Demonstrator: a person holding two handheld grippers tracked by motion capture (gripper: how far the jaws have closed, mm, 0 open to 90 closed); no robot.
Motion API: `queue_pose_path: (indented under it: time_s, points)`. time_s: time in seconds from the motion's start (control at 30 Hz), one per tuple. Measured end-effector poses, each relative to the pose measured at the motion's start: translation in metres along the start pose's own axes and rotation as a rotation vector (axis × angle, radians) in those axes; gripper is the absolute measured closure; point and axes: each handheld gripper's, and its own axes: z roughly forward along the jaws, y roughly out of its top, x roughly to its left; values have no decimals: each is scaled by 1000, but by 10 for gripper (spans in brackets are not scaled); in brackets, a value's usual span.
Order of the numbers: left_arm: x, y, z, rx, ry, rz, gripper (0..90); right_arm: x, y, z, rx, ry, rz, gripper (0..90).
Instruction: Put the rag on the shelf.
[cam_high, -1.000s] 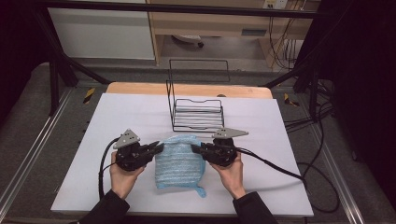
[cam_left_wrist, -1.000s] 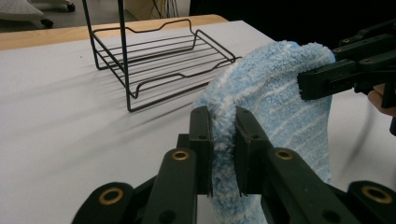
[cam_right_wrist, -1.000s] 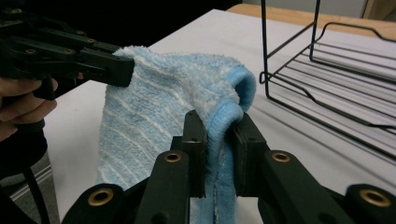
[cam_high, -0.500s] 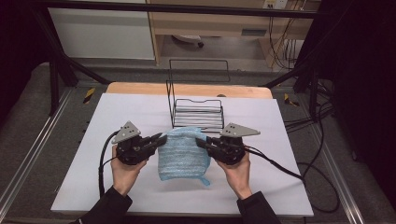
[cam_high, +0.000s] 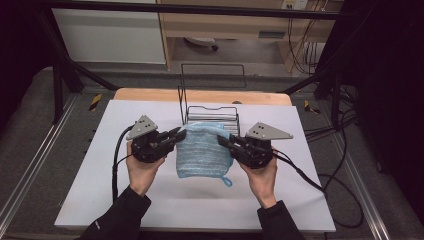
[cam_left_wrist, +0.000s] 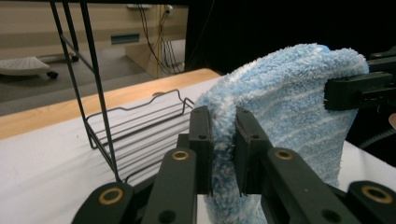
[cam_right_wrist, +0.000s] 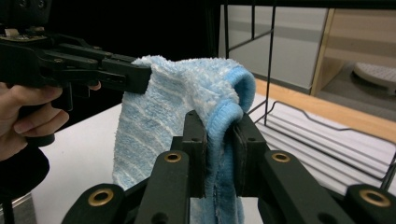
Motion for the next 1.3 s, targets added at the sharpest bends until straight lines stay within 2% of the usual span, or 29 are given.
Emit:
queue_pose_path:
  time_s: [0.3,0.7,0.93,1.3]
  points:
    - [-1,25,5,-64,11,-4,790,-1,22,-5,-52,-23,-23,787]
    - [-3,61,7,-149,17,16,790,-5,54,-12,-141,-70,-55,787]
    - [-2,82,9,-182,28,26,790,-8,74,-12,-170,-96,-74,788]
    - [0,116,13,-239,30,13,790,-14,107,-12,-217,-134,-98,788]
